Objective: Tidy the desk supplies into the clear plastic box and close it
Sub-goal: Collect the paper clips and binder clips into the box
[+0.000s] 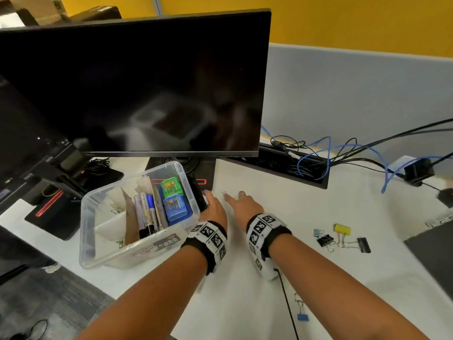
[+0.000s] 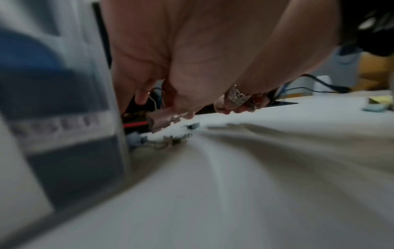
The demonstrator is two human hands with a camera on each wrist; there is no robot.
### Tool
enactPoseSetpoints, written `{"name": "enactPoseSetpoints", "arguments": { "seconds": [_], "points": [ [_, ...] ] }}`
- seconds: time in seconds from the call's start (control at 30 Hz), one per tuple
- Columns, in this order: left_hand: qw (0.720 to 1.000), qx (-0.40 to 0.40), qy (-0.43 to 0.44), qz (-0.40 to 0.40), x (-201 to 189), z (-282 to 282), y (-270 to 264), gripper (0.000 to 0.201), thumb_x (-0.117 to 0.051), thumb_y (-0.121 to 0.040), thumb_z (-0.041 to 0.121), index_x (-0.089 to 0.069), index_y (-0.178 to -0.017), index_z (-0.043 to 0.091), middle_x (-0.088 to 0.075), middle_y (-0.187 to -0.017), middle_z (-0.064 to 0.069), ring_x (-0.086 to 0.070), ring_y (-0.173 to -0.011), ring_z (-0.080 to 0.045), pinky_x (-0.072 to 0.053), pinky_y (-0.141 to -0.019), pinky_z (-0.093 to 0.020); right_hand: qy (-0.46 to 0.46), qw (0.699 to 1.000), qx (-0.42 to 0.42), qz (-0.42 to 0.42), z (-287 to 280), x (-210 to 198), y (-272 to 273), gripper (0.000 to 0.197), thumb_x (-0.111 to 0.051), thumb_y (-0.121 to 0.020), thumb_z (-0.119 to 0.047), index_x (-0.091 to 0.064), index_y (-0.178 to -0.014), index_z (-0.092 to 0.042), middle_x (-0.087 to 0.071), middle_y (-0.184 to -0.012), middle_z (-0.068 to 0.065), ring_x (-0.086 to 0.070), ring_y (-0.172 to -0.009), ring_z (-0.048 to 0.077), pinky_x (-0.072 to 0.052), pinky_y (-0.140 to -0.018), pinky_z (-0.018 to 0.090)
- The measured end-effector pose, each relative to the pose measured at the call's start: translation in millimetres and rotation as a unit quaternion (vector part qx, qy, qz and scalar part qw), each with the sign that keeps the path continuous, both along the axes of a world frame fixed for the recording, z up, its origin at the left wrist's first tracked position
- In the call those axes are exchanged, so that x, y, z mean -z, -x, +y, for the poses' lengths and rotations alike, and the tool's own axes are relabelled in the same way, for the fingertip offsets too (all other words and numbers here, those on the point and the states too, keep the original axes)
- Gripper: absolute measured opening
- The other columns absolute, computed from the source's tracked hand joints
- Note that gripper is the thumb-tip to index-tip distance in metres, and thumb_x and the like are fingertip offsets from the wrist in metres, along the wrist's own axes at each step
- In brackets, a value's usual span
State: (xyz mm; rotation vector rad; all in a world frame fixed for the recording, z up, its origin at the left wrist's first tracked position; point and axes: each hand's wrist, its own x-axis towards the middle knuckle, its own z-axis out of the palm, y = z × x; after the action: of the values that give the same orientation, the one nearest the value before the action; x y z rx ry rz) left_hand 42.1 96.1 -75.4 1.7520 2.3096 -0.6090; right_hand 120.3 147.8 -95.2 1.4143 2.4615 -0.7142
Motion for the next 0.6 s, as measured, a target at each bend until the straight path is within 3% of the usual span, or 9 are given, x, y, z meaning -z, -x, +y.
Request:
{"name": "enactPoseSetpoints", "arguments": {
  "seconds": [0.03, 0.07, 0.13, 0.33, 0.43, 0.5, 0.6],
  "points": [
    [0.999, -0.028, 0.021, -0.001, 3, 1, 1, 0.044, -0.031, -0.1, 0.018, -0.031, -0.138, -0.004, -0.041, -0.139, -0.02, -0.032, -0.135, -0.041, -0.021, -0.116, -0.05, -0.006, 1.0, -0.004, -0.012, 1, 1, 1, 0.059, -0.04, -0.094, -0.016, -0.017, -0.145, -0.031, -0.02, -0.151, 0.017, -0.03, -0.135, 0.034, -0.036, -0.107, 0.042],
    [0.996, -0.075, 0.023, -0.039, 5, 3, 4, 0.042, -0.032, -0.1, 0.018, -0.034, -0.137, 0.0, -0.043, -0.139, -0.018, -0.035, -0.133, -0.039, -0.024, -0.115, -0.046, -0.011, 1.0, -0.003, -0.016, 2, 1, 0, 0.057, -0.038, -0.094, -0.013, -0.019, -0.145, -0.029, -0.022, -0.151, 0.016, -0.031, -0.134, 0.034, -0.036, -0.106, 0.043],
    [0.99, -0.092, 0.01, -0.102, 13, 7, 10, 0.038, -0.037, -0.097, 0.018, -0.04, -0.133, 0.004, -0.043, -0.138, -0.015, -0.044, -0.127, -0.033, -0.037, -0.106, -0.04, -0.029, 1.0, 0.007, -0.005, 1, 1, -9, 0.054, -0.032, -0.093, -0.006, -0.025, -0.144, -0.023, -0.027, -0.148, 0.017, -0.033, -0.132, 0.033, -0.038, -0.105, 0.043],
    [0.988, -0.016, -0.04, -0.151, 45, -14, -7, 0.037, -0.037, -0.098, 0.024, -0.04, -0.128, 0.002, -0.04, -0.128, -0.016, -0.04, -0.12, -0.033, -0.039, -0.1, -0.041, -0.018, 0.998, 0.048, 0.029, -19, 5, -62, 0.05, -0.03, -0.086, 0.005, -0.038, -0.133, -0.01, -0.032, -0.142, 0.018, -0.034, -0.129, 0.031, -0.041, -0.1, 0.04],
    [0.99, 0.032, -0.041, -0.133, 52, -31, -15, 0.045, -0.038, -0.098, 0.031, -0.029, -0.137, 0.009, -0.036, -0.134, -0.012, -0.037, -0.124, -0.028, -0.04, -0.101, -0.035, -0.005, 0.996, 0.077, 0.052, -28, 6, -80, 0.045, -0.032, -0.083, 0.009, -0.044, -0.124, -0.007, -0.039, -0.133, 0.017, -0.038, -0.123, 0.03, -0.041, -0.097, 0.036],
    [0.988, 0.031, -0.05, -0.145, 52, -37, -13, 0.059, -0.036, -0.098, 0.038, -0.013, -0.147, 0.016, -0.028, -0.145, -0.011, -0.031, -0.132, -0.028, -0.038, -0.106, -0.036, -0.014, 0.991, 0.109, 0.073, -29, 6, -83, 0.036, -0.037, -0.088, 0.001, -0.044, -0.122, -0.006, -0.043, -0.13, 0.017, -0.041, -0.12, 0.029, -0.04, -0.097, 0.035],
    [0.987, 0.021, -0.024, -0.157, 49, -38, -7, 0.078, -0.03, -0.091, 0.06, 0.012, -0.148, 0.027, 0.012, -0.159, -0.007, 0.003, -0.146, -0.037, -0.017, -0.115, -0.054, -0.032, 0.986, 0.147, 0.072, -29, 8, -77, 0.042, -0.048, -0.092, -0.029, -0.04, -0.125, -0.005, -0.042, -0.13, 0.015, -0.041, -0.12, 0.03, -0.042, -0.098, 0.037]
  ]
}}
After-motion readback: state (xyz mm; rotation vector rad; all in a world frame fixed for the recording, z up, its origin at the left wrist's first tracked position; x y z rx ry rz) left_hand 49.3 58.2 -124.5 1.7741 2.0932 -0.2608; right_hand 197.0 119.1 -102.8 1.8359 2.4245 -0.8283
